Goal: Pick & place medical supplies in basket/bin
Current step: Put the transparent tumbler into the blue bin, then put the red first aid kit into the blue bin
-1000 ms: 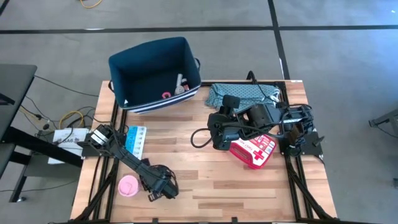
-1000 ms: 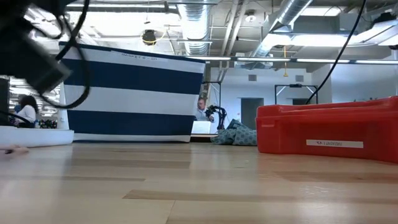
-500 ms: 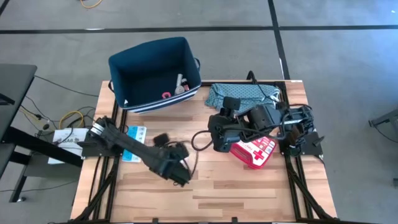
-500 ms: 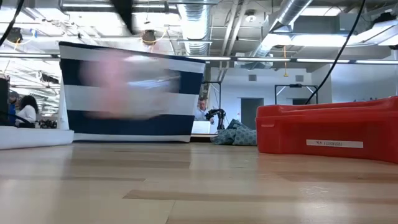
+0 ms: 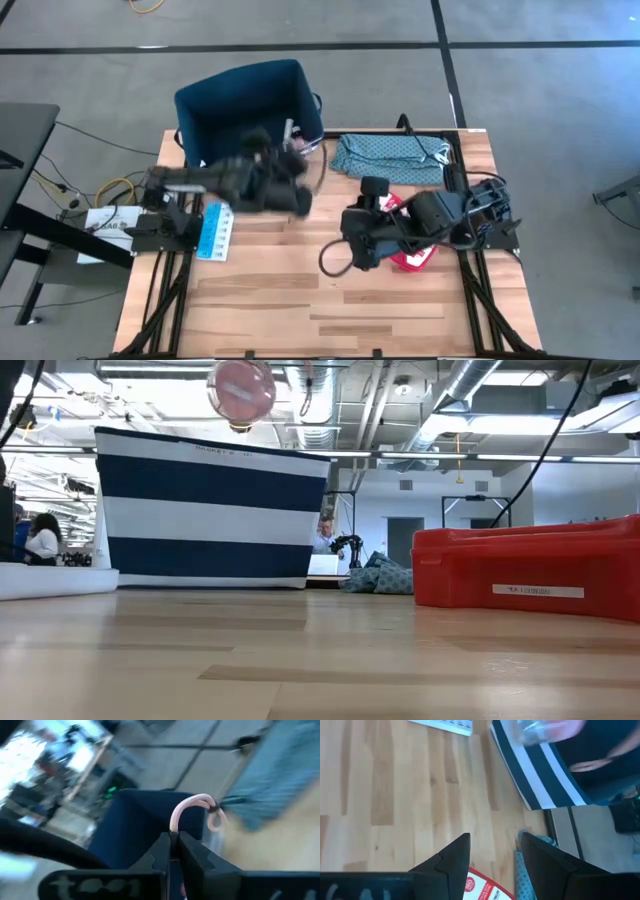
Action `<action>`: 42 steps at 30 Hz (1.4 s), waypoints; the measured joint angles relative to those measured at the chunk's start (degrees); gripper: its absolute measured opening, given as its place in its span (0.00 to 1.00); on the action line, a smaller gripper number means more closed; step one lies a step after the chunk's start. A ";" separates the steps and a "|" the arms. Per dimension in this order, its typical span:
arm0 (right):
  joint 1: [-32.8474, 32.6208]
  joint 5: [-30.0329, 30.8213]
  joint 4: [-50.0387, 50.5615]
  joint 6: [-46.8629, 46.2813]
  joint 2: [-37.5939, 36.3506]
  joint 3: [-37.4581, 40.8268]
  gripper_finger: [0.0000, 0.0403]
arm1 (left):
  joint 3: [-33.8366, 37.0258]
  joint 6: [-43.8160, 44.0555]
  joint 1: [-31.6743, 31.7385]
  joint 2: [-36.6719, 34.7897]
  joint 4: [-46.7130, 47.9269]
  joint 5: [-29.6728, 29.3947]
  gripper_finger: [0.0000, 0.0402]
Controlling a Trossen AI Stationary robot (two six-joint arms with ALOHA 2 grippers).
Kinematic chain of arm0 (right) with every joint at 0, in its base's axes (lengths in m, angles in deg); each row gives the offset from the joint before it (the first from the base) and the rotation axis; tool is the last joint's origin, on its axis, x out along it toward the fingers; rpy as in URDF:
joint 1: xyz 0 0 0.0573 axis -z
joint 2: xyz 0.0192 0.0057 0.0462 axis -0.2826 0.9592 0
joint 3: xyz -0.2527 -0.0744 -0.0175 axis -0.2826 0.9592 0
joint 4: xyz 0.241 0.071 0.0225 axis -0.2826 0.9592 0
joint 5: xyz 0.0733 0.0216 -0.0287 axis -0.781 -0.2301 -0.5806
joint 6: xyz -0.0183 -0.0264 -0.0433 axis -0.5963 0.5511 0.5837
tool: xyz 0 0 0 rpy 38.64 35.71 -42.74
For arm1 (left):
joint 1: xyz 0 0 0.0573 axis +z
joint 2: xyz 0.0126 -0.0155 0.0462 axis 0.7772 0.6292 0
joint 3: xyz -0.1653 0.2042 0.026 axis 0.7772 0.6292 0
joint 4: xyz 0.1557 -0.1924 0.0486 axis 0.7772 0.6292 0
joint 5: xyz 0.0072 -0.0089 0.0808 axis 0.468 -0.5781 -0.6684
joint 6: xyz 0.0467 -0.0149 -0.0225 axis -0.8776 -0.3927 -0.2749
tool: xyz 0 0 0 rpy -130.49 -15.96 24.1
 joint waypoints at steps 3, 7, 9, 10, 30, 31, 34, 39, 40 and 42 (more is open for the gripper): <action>-0.97 -0.02 0.00 -0.02 0.00 0.00 0.42 | -3.32 -4.31 6.67 -0.05 0.01 -0.52 0.02; -1.99 0.00 0.00 -0.79 0.00 0.00 0.42 | -4.21 -6.18 17.42 -0.16 -0.05 5.15 0.02; -2.82 -0.32 0.00 -0.85 0.00 0.00 0.42 | -3.71 -6.72 22.94 0.02 -0.11 11.67 0.02; -3.19 -0.99 0.00 -0.85 0.00 0.00 0.42 | -3.39 -6.75 25.59 0.31 -0.04 15.02 0.02; -7.34 -14.84 0.00 -18.79 -0.02 0.00 0.46 | 20.90 -17.26 47.35 0.70 -6.62 27.96 0.11; -7.23 -14.84 0.00 -20.28 -0.02 0.00 0.47 | 21.13 -18.42 47.64 0.74 -6.61 29.35 0.12; -6.84 -14.81 -0.01 -23.13 -0.02 0.00 0.46 | 21.61 -21.70 47.96 0.69 -7.15 31.72 0.16; -6.07 -14.71 0.00 -24.04 0.51 -0.04 0.46 | 20.57 -23.18 46.07 0.69 -10.74 27.78 0.21; -5.86 -14.66 0.00 -24.04 0.74 -0.01 0.46 | 19.79 -23.41 45.44 0.69 -11.21 26.86 0.21; -5.60 -14.52 0.01 -24.27 1.67 0.13 0.47 | 17.74 -24.13 43.88 0.69 -12.74 24.48 0.22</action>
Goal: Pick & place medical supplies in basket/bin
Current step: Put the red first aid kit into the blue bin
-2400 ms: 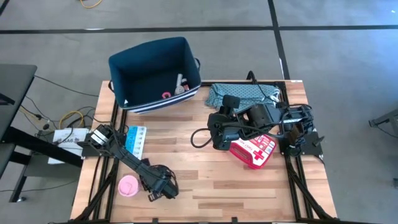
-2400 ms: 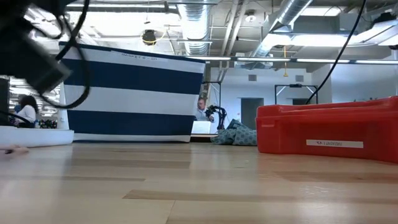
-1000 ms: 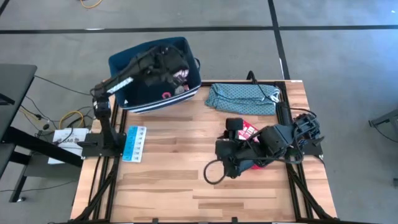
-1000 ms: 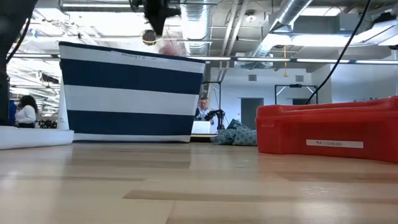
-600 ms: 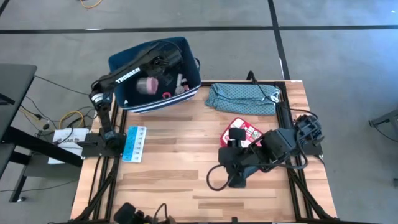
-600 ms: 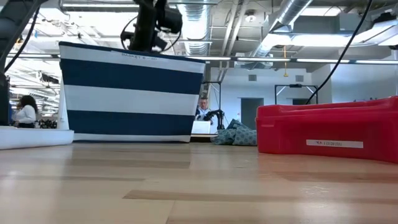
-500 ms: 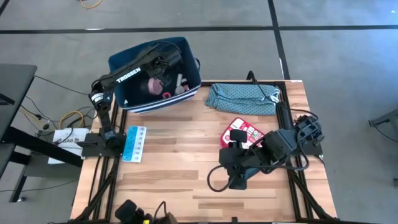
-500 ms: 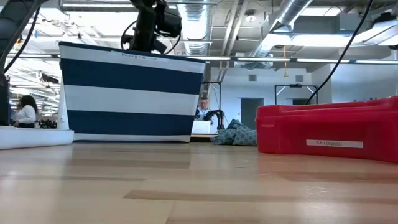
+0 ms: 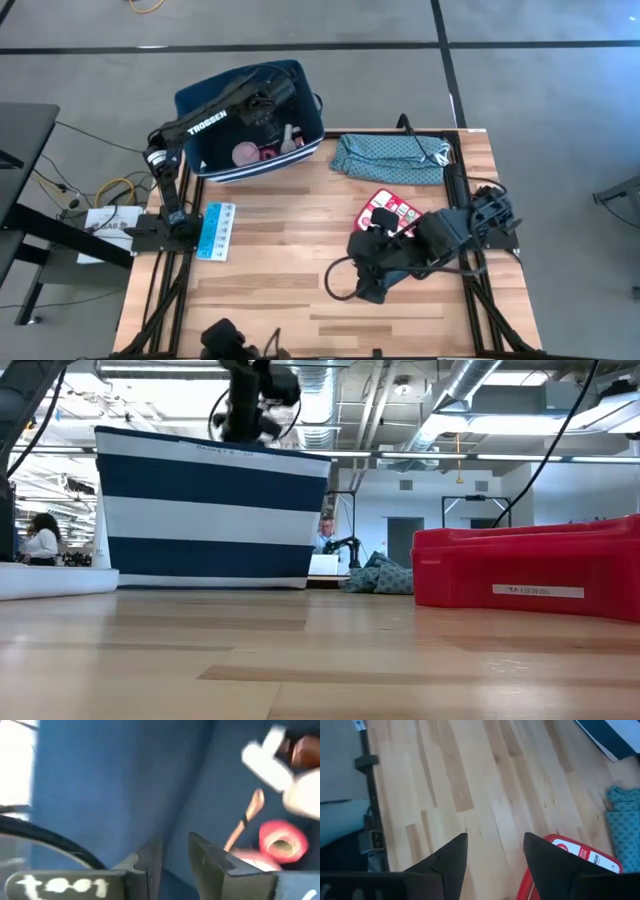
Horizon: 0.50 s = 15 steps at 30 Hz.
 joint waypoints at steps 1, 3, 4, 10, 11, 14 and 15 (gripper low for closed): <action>0.57 0.40 -0.03 -0.50 0.60 0.14 0.47 | -1.33 -0.60 -0.90 0.00 -1.08 -1.28 0.22; 0.83 1.45 -0.08 -1.99 1.87 2.17 0.48 | -4.76 -1.39 -2.68 0.02 -2.54 -3.14 0.22; 0.98 1.47 0.01 -3.14 2.44 3.75 0.48 | -6.70 -1.42 -3.70 0.02 -3.67 -3.65 0.22; 1.31 0.43 -0.08 -12.51 3.84 15.75 0.48 | -17.68 -3.11 -9.98 -0.04 -8.38 5.43 0.22; 1.40 0.52 0.12 -15.37 3.84 17.90 0.48 | -19.18 -3.59 -11.00 -0.04 -8.87 8.24 0.22; 1.38 0.44 0.02 -20.72 3.60 23.87 0.48 | -22.95 -4.49 -14.11 -0.04 -10.06 15.60 0.22; 1.40 0.34 0.12 -21.58 3.42 25.51 0.48 | -23.62 -5.02 -15.17 -0.10 -11.20 16.99 0.22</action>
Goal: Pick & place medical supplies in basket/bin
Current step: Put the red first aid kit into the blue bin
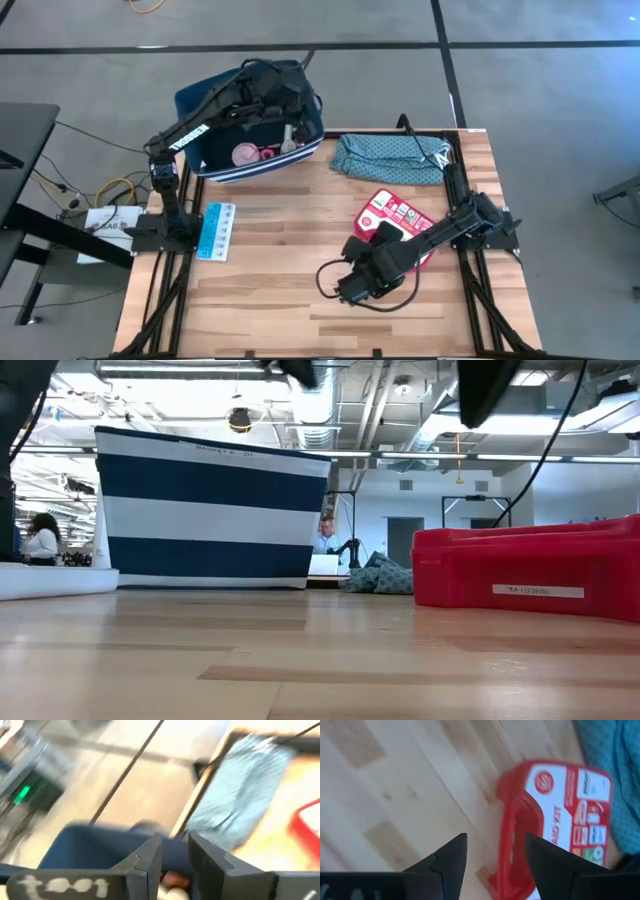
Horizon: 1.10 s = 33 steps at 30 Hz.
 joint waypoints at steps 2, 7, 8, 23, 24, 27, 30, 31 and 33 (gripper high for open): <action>0.30 0.02 -0.10 -0.93 -0.20 2.82 0.48 | -0.81 -0.72 -1.91 -0.01 -1.97 1.10 0.22; 2.23 -0.75 -0.01 -2.81 -0.21 10.83 0.48 | -0.69 -1.28 -5.85 0.03 -7.29 0.65 0.22; 2.83 -1.52 -0.13 -2.97 -0.21 12.62 0.48 | -0.69 -1.28 -6.49 0.03 -7.66 0.57 0.22; 7.09 -9.63 -5.37 4.96 -0.27 22.58 0.47 | -0.67 -2.20 -9.71 0.07 -3.70 -4.25 0.22; 7.21 -9.68 -5.54 5.71 -0.30 22.58 0.47 | -0.67 -1.89 -9.71 0.08 -3.48 -4.40 0.22; 7.50 -9.99 -4.77 8.25 -0.32 22.56 0.47 | -0.67 -1.60 -9.69 0.10 -2.93 -4.79 0.22; 7.84 -9.95 -1.07 7.88 -1.26 22.69 0.47 | -0.65 -0.71 -9.65 0.10 -2.43 -4.96 0.22; 7.91 -9.80 -1.04 7.93 -2.20 22.67 0.47 | -0.65 -0.46 -9.67 0.10 -2.46 -4.96 0.22; 7.98 -8.87 -1.12 8.51 -4.16 22.60 0.47 | -0.65 -0.43 -9.67 0.10 -2.51 -4.94 0.22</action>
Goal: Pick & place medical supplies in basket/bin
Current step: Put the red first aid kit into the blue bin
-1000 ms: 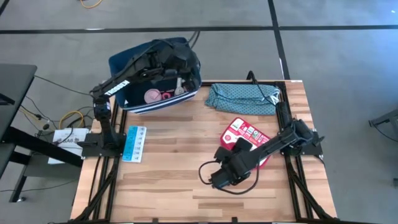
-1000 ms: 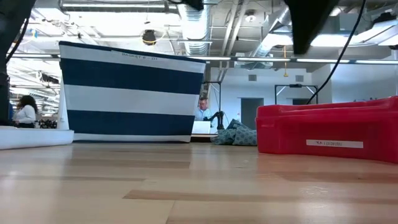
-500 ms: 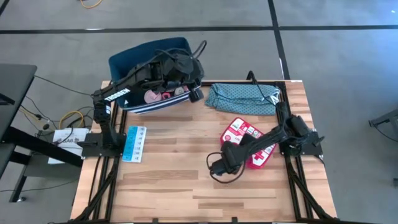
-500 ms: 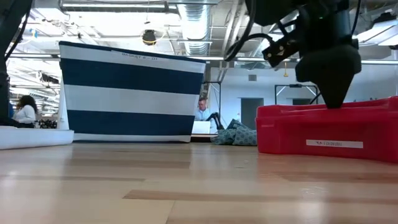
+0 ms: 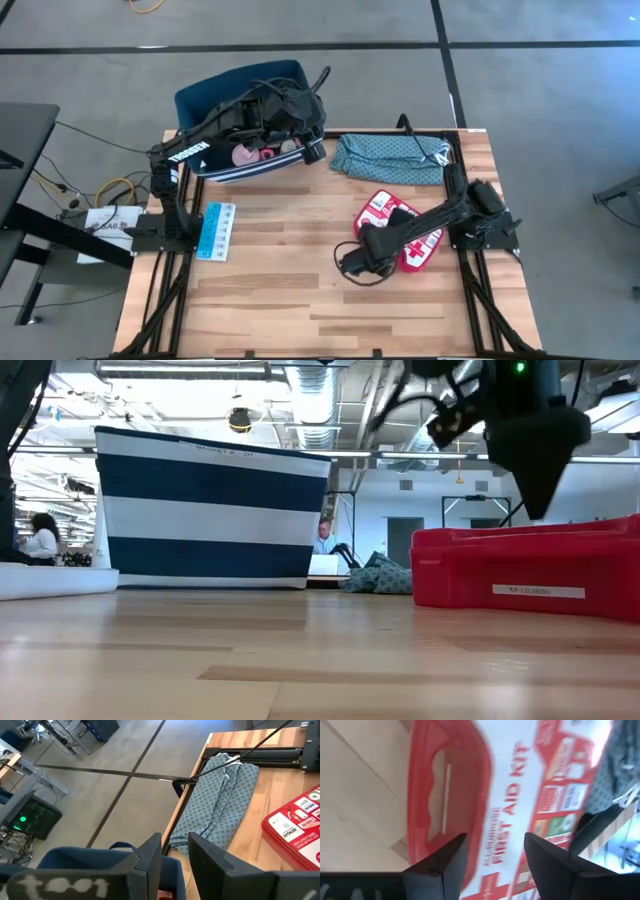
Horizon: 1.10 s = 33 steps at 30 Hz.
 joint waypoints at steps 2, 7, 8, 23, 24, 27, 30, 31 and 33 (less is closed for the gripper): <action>-0.01 1.03 -0.22 0.03 -1.88 0.00 0.47 | 0.00 0.02 0.00 0.00 -0.02 -0.02 0.22; -0.52 -0.19 -5.33 0.35 -6.76 0.03 0.47 | 0.00 1.14 0.11 0.02 0.55 -0.63 0.22; -0.80 -1.13 -8.11 1.25 -7.50 0.16 0.47 | 0.00 1.51 0.11 0.02 0.99 -0.63 0.22; -1.86 -2.27 -16.94 3.00 -5.84 6.74 0.47 | 0.02 6.12 0.11 0.02 10.44 -0.68 0.22; -1.81 -2.31 -16.37 3.01 -5.59 7.27 0.47 | 0.02 6.15 0.11 0.02 10.55 -0.68 0.22; -1.81 -2.43 -19.21 2.98 -6.01 7.63 0.47 | 0.02 6.54 0.11 0.02 10.88 -0.68 0.22; -2.13 -2.60 -19.48 2.98 -5.79 7.98 0.47 | 0.02 6.58 0.11 0.02 11.07 -0.70 0.22; -2.14 -2.71 -19.86 2.98 -5.81 7.89 0.47 | 0.02 6.58 0.11 0.03 11.16 -0.70 0.22; -2.24 -2.71 -19.79 2.83 -5.82 7.85 0.47 | 0.02 6.58 0.11 0.03 11.54 -0.70 0.22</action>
